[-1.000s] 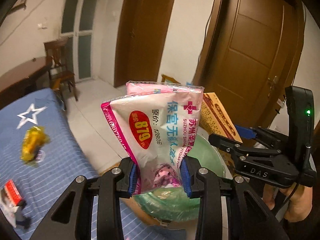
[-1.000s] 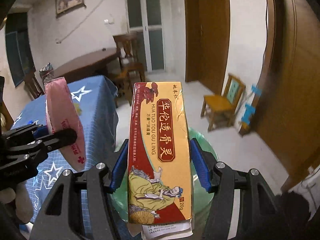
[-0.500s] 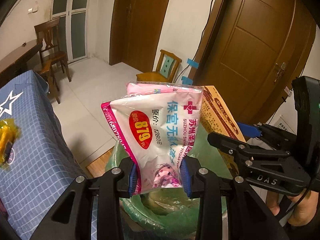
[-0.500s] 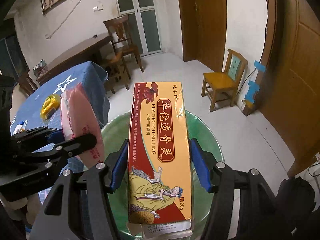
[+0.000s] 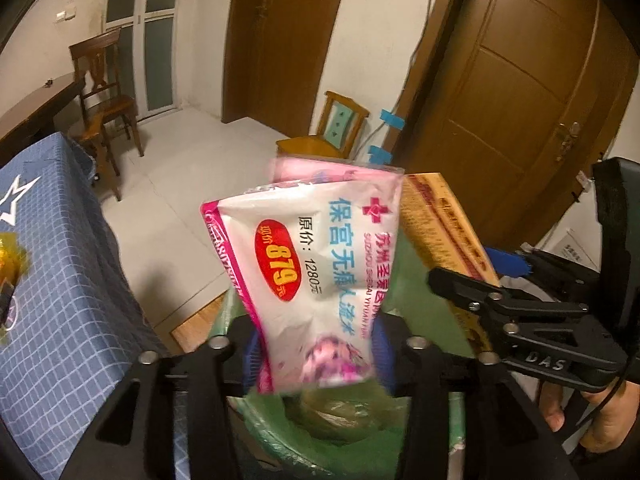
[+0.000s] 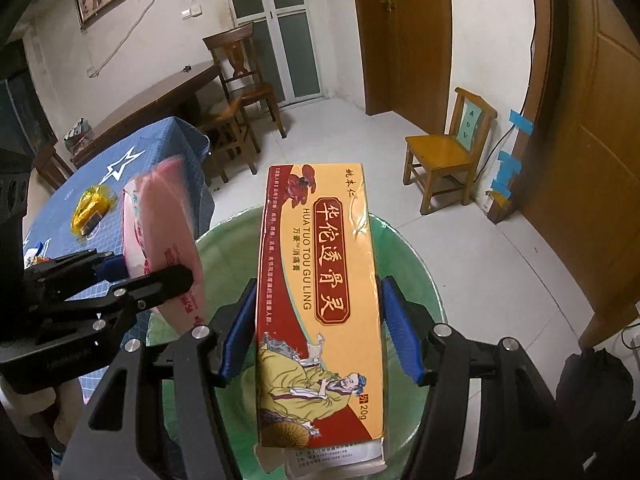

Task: Collect trash
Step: 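Open both tools to drop the wipes pack and box into the bin, then swing both open tools back toward the remaining trash on the table, then grasp the orange-white wrapper with the left tool while the right tool grasps the beige sponge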

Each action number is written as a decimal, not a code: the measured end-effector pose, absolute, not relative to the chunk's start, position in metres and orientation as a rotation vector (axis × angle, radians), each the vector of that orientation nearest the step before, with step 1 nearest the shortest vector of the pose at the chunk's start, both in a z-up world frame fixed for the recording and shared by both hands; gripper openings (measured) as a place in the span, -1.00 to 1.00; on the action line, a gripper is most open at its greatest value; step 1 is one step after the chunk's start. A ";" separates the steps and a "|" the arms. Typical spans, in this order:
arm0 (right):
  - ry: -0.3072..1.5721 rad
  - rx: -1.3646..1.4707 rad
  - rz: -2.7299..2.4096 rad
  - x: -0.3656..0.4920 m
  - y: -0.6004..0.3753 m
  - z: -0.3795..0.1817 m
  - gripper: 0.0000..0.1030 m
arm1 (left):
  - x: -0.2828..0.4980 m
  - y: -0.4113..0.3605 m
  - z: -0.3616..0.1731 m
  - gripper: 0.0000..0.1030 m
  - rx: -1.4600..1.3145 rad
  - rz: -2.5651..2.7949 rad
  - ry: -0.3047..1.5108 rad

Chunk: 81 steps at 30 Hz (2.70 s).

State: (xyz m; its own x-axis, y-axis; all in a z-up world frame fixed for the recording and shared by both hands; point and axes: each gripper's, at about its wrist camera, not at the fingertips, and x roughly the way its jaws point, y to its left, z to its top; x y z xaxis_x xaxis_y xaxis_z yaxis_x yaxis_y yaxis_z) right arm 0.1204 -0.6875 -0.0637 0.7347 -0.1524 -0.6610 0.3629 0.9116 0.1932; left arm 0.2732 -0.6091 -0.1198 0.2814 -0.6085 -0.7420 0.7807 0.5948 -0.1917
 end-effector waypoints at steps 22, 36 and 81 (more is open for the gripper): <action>0.527 0.296 -0.279 0.066 -0.664 -0.033 0.31 | 0.243 -0.543 -0.102 0.42 0.213 -0.896 0.826; 0.469 0.180 0.058 0.077 -0.509 -0.036 0.49 | 0.215 -0.260 -0.073 0.42 0.058 -0.609 0.760; 0.614 0.001 0.539 0.175 -0.251 -0.040 0.55 | 0.238 0.042 -0.127 0.36 -0.058 -0.191 0.882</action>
State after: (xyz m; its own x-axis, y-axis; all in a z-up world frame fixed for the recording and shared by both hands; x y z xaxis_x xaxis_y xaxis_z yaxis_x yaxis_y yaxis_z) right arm 0.1750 -0.2513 -0.0396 0.6844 0.4815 -0.5475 -0.4809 0.8625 0.1574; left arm 0.2375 0.0424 -0.1270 0.6201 -0.1903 -0.7611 0.1426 0.9813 -0.1291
